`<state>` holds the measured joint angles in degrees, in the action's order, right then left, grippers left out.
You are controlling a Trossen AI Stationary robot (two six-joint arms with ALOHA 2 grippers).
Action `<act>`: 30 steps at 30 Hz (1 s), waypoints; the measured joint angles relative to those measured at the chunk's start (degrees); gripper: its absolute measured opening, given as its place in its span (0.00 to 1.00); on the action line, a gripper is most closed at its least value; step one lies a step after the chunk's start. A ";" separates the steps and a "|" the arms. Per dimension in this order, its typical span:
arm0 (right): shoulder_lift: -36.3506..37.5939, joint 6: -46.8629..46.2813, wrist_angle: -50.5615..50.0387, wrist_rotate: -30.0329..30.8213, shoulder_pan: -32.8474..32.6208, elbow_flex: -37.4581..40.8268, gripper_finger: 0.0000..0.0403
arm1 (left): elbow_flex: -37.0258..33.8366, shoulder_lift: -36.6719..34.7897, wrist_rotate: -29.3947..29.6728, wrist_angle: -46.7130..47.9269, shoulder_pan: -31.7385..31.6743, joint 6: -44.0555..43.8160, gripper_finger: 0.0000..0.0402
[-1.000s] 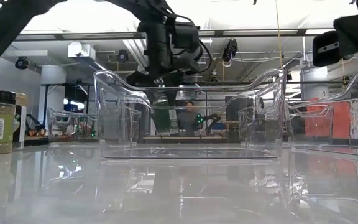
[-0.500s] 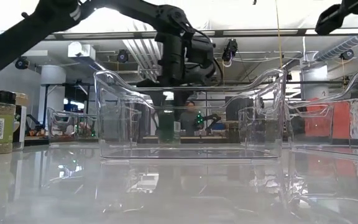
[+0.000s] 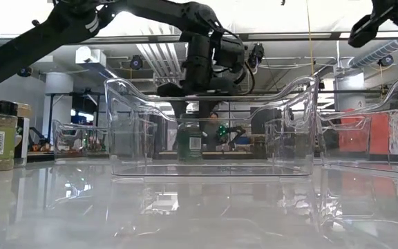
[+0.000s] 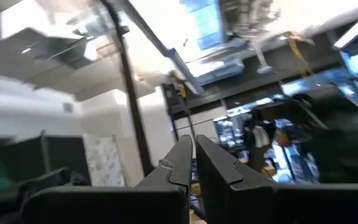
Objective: Sort spices by type
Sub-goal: Put the top green seasoning bottle into the bottom left transparent bin
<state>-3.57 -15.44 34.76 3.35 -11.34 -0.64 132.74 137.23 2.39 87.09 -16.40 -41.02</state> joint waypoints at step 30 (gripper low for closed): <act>-40.99 3.38 -10.45 22.57 0.60 -23.92 0.73 | 2.22 -7.05 3.87 2.77 2.36 19.82 0.62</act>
<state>-44.57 -12.06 24.32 25.92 -10.73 -24.56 134.96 130.18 6.26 89.86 -14.05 -21.19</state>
